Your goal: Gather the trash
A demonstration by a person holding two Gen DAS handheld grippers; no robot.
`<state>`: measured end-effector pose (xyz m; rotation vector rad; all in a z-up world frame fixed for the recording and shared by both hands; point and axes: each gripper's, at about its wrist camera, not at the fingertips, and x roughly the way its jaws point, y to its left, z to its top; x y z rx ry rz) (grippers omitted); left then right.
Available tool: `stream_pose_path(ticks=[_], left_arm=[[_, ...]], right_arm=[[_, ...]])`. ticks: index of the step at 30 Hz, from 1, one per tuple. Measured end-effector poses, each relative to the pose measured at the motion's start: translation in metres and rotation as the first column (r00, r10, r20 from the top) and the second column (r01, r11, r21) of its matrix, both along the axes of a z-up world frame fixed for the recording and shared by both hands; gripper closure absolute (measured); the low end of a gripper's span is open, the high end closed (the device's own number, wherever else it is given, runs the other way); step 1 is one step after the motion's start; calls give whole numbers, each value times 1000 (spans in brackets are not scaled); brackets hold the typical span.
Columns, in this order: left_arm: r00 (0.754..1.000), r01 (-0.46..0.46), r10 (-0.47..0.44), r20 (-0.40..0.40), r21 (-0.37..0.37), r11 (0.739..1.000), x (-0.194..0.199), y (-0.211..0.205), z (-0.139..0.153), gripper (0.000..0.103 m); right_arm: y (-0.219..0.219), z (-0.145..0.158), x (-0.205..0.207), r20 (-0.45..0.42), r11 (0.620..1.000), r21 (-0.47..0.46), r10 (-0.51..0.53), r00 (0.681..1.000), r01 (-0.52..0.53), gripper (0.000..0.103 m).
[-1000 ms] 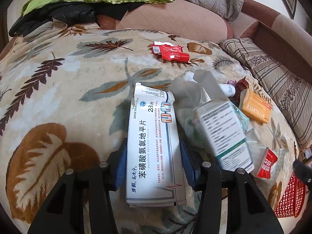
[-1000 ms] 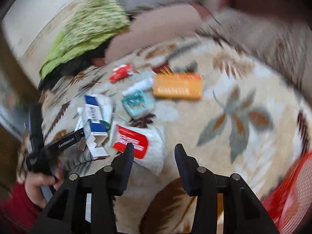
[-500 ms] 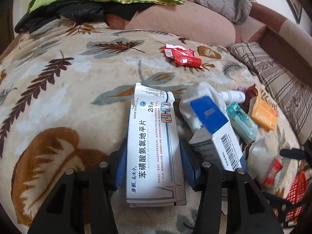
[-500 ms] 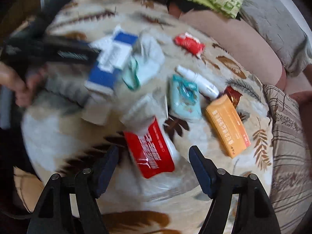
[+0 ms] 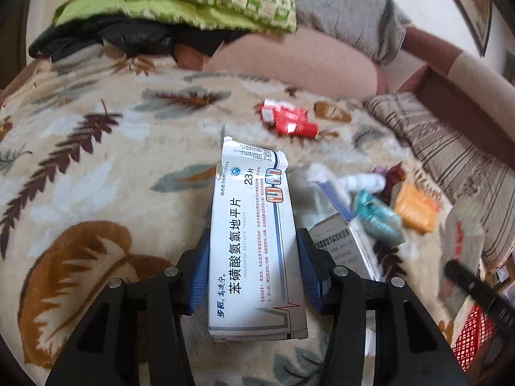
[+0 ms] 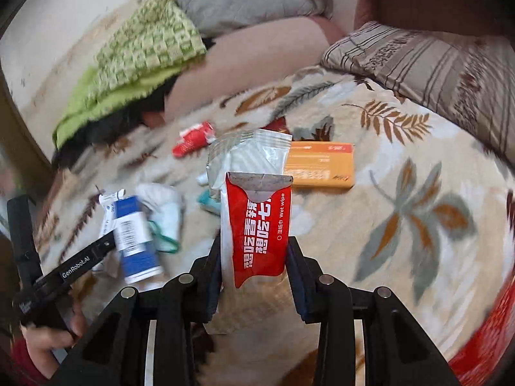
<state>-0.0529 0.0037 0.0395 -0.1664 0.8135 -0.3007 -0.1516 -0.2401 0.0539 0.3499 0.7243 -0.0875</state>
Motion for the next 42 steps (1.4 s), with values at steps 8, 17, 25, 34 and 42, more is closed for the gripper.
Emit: stream_pose_path(ticks=[8, 17, 25, 34, 42], left_arm=[[993, 73, -76, 93, 33, 997, -47, -2, 25, 54], [962, 99, -130, 240, 137, 986, -100, -14, 38, 54], [942, 128, -174, 287, 170, 977, -106, -23, 37, 54], [934, 157, -202, 294, 170, 973, -108, -27, 36, 54], [934, 191, -231, 272, 166, 968, -105, -31, 34, 54]], right_arm=[[31, 8, -22, 73, 997, -75, 25, 997, -19, 64], [24, 25, -67, 161, 995, -86, -37, 986, 51, 64], [18, 33, -79, 172, 992, -101, -62, 983, 80, 64], [10, 24, -80, 133, 989, -102, -92, 987, 106, 64], [8, 24, -84, 121, 982, -142, -108, 987, 125, 64]])
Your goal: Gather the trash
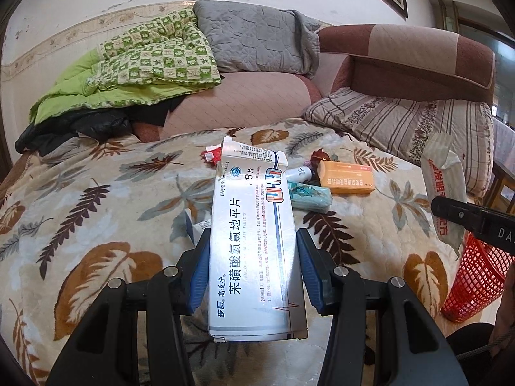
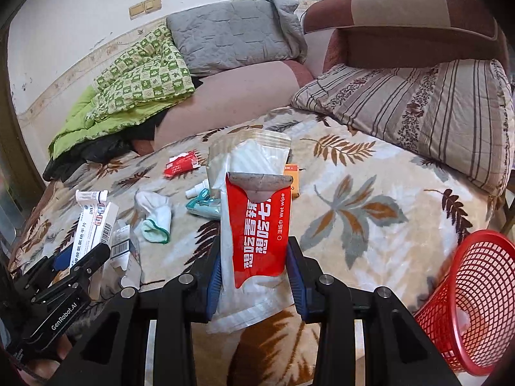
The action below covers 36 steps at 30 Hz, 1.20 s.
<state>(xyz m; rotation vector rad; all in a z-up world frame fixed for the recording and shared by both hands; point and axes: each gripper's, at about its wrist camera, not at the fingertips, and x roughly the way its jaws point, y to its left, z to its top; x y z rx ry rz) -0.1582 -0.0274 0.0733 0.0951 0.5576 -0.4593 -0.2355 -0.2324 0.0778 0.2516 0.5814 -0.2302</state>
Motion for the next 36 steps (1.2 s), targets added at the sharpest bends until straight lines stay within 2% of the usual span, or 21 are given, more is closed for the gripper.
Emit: stream_pose_path(ticks=[8, 36], left_arm=[[1000, 2, -2, -7, 10, 1000, 0, -2, -2, 54], [1000, 3, -3, -15, 10, 1000, 3, -1, -4, 54]], right_arm=[[10, 2, 2, -2, 999, -49, 17, 1000, -17, 64], [11, 0, 5, -20, 998, -52, 26, 999, -27, 64]])
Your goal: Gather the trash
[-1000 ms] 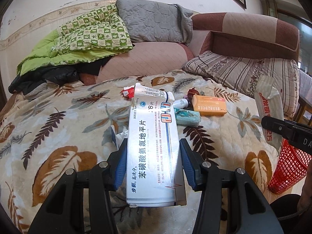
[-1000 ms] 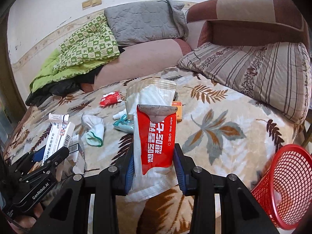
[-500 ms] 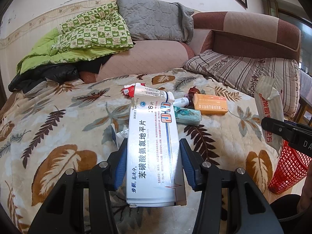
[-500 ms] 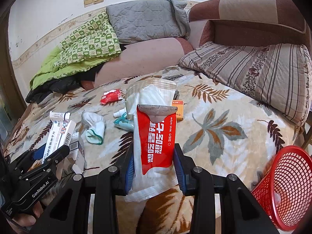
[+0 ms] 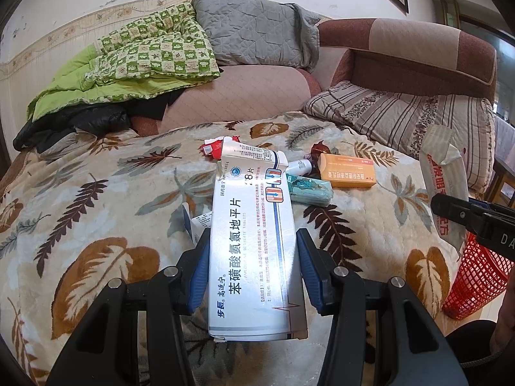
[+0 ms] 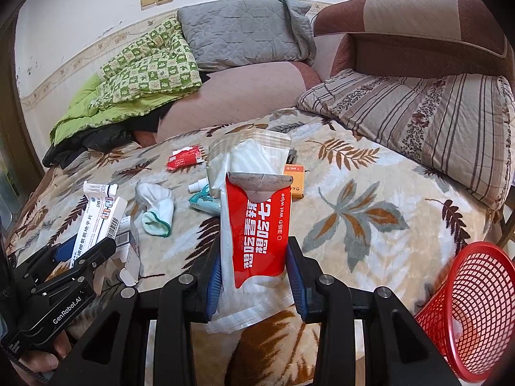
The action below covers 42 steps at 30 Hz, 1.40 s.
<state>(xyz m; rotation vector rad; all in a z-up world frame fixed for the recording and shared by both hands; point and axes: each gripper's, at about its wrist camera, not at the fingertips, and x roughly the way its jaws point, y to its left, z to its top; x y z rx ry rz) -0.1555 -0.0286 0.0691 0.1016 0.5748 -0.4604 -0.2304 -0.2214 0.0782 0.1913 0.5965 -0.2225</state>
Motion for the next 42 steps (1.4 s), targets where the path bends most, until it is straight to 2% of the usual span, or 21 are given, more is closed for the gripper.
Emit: stream_pose_path(ticks=[37, 42], left_arm=[[1000, 5, -5, -9, -3, 1000, 0, -1, -2, 54], [999, 38, -38, -20, -7, 999, -6, -10, -5, 54]], right_arm=[[-3, -6, 3, -20, 1000, 2, 6, 1000, -6, 64], [-17, 1, -5, 11, 998, 65, -13, 1000, 13, 64]])
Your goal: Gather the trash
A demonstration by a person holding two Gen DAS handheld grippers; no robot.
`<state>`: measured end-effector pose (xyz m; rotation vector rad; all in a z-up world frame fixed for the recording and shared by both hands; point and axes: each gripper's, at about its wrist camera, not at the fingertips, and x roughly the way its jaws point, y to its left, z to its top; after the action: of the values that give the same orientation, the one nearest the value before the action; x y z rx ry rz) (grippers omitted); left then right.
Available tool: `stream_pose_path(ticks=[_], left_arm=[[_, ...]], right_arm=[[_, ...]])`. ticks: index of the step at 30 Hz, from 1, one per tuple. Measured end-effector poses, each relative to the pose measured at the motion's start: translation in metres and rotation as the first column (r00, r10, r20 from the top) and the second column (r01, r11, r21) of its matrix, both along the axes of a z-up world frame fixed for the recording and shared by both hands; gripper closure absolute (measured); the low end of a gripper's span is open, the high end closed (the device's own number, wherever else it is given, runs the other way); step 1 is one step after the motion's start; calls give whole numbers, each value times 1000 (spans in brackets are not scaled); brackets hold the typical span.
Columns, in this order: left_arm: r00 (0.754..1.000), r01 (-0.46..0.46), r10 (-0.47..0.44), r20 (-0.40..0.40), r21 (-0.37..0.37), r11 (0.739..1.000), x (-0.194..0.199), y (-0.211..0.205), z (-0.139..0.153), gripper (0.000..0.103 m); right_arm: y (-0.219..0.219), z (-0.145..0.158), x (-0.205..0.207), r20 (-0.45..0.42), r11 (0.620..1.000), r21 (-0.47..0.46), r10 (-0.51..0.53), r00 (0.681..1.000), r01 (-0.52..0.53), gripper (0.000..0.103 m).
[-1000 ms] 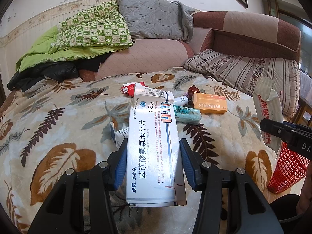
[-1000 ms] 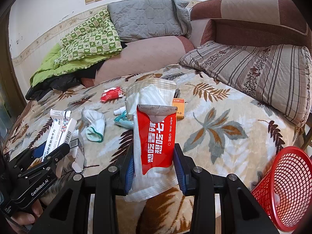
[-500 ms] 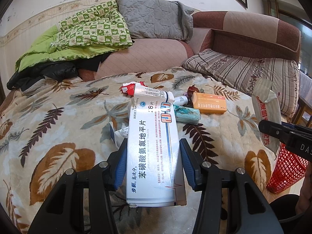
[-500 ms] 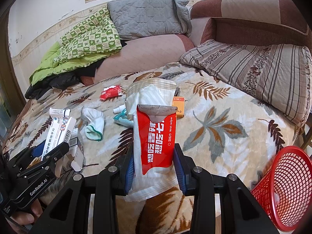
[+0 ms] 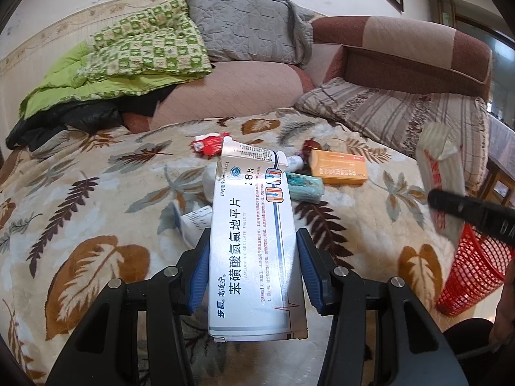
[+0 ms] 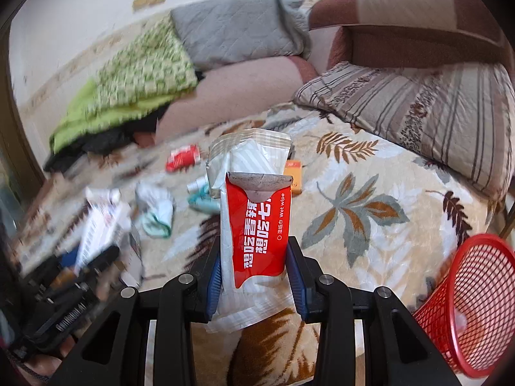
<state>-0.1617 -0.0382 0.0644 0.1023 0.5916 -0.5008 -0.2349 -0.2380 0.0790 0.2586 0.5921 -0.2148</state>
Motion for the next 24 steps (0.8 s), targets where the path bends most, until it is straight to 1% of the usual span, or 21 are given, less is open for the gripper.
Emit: stream_pose_path(ticks=[4, 8, 11, 12, 15, 17, 18, 21, 22, 23, 24], left_arm=[[997, 70, -70, 21, -1, 998, -14, -13, 9, 54], [987, 162, -162, -2, -30, 986, -30, -34, 22, 54], [970, 242, -243, -15, -55, 969, -45, -58, 37, 54], [959, 280, -282, -18, -65, 958, -54, -71, 44, 54], [921, 385, -388, -35, -86, 919, -69, -106, 59, 54], [885, 459, -464, -47, -92, 884, -86, -136, 67, 54], [860, 500, -507, -63, -99, 860, -94, -152, 69, 54], [803, 570, -584, -118, -130, 811, -109, -192, 71, 54], [778, 592, -610, -150, -147, 792, -113, -207, 71, 54], [760, 605, -626, -176, -162, 780, -117, -220, 69, 54], [748, 611, -634, -194, -170, 773, -119, -231, 68, 54]], right_arm=[[-20, 14, -22, 17, 999, -8, -40, 999, 40, 64], [-58, 22, -61, 19, 991, 51, -127, 992, 126, 64], [-91, 24, -95, 11, 974, 102, -206, 978, 204, 64], [-99, 24, -105, 9, 967, 115, -231, 973, 228, 64], [-137, 25, -145, 14, 932, 177, -325, 946, 317, 64], [-156, 26, -165, 17, 908, 201, -379, 925, 369, 64], [-168, 26, -178, 23, 891, 223, -409, 912, 394, 64], [-191, 28, -202, 30, 861, 263, -459, 888, 436, 63], [-198, 28, -210, 34, 849, 275, -477, 878, 451, 63], [-204, 27, -215, 36, 841, 289, -488, 872, 458, 63], [-210, 26, -219, 34, 833, 302, -494, 869, 463, 63]])
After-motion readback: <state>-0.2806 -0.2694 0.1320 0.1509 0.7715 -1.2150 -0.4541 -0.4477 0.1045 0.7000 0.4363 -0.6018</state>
